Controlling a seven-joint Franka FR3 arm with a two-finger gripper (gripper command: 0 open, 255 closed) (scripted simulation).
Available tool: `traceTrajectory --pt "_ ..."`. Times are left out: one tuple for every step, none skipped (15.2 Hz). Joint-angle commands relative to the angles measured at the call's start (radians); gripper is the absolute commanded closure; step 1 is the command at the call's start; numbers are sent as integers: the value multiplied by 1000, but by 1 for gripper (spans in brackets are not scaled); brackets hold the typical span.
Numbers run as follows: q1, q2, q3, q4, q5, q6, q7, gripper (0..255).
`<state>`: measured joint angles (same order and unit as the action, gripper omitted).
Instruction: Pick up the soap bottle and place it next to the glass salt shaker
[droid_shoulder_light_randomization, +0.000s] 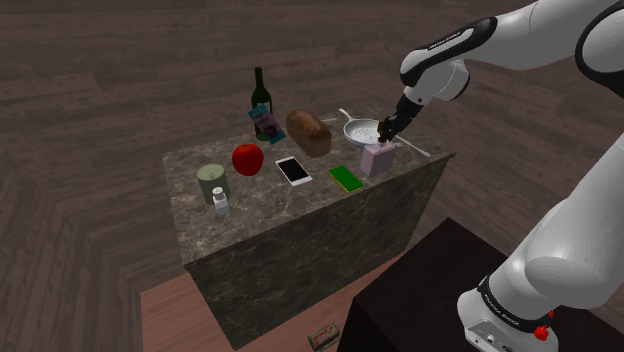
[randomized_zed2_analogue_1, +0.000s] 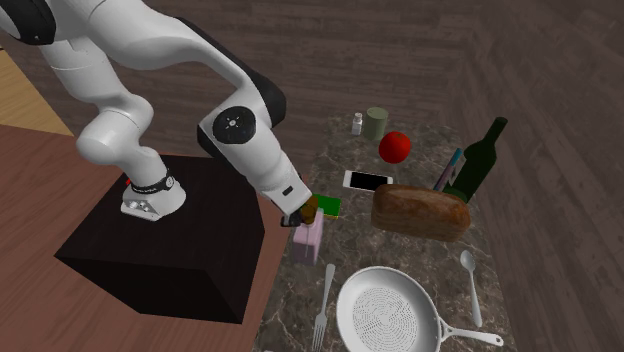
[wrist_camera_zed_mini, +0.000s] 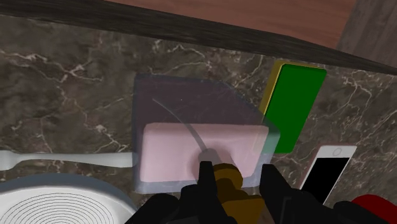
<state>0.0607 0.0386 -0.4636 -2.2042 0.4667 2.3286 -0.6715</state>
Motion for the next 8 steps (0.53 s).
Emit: traceTrajectory --pt "1 -12 -1 7 -14 -14 15 255" --pt "1 -20 -1 12 -24 -25 24 255" --pt "1 -28 -2 18 -33 -35 33 255" --pt "1 -35 -2 23 -42 -46 42 255" --pt "0 -42 -2 29 -50 -56 50 255" --pt "0 -49 -2 35 -58 -67 59 255" --pt "0 -56 -2 42 -66 -78 67 255" --pt "0 -63 -2 48 -73 -89 75 255"
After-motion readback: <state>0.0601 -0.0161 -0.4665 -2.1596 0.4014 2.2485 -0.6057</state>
